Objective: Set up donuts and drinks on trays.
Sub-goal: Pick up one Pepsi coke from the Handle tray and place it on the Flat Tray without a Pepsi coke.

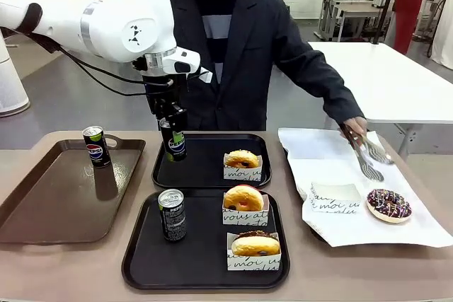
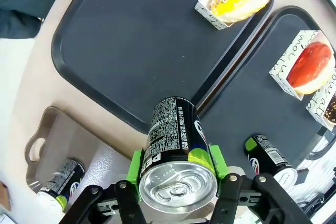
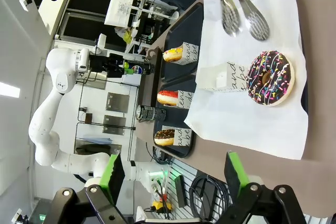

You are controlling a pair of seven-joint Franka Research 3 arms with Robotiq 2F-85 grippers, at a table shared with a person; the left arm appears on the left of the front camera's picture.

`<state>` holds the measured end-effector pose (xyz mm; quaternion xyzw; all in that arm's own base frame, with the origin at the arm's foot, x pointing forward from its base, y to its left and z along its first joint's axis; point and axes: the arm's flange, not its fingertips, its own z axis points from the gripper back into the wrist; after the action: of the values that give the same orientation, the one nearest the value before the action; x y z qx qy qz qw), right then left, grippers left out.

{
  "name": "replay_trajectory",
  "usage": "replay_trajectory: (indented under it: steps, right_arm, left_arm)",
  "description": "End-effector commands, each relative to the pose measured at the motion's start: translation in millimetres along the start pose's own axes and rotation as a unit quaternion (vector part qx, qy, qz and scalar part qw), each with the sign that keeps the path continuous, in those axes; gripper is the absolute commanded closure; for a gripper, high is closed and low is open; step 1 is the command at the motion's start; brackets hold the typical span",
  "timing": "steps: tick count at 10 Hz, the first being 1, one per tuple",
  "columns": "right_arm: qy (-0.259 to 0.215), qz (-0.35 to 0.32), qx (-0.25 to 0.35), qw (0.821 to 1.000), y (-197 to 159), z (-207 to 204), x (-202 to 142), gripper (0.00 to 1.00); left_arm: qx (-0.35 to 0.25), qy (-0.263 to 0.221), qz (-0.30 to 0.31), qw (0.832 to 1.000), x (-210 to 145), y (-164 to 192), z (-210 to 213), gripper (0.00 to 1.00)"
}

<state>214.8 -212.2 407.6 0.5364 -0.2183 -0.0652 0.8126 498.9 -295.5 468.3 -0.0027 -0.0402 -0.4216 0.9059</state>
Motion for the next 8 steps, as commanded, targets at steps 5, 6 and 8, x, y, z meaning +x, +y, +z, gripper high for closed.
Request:
replay_trajectory:
  steps: [5,6,8]
  right_arm:
    - [-0.010,0.009,0.014,1.000,1,0,3,0.00]
    - [-0.010,0.009,0.014,1.000,1,0,3,0.00]
    - [-0.010,0.009,0.014,1.000,1,0,3,0.00]
  left_arm:
    - [0.010,0.006,-0.005,1.000,65,-1,-42,0.41]
    - [0.006,0.014,-0.003,1.000,67,0,-51,0.41]
    - [0.000,0.030,-0.001,1.000,69,1,-67,0.41]
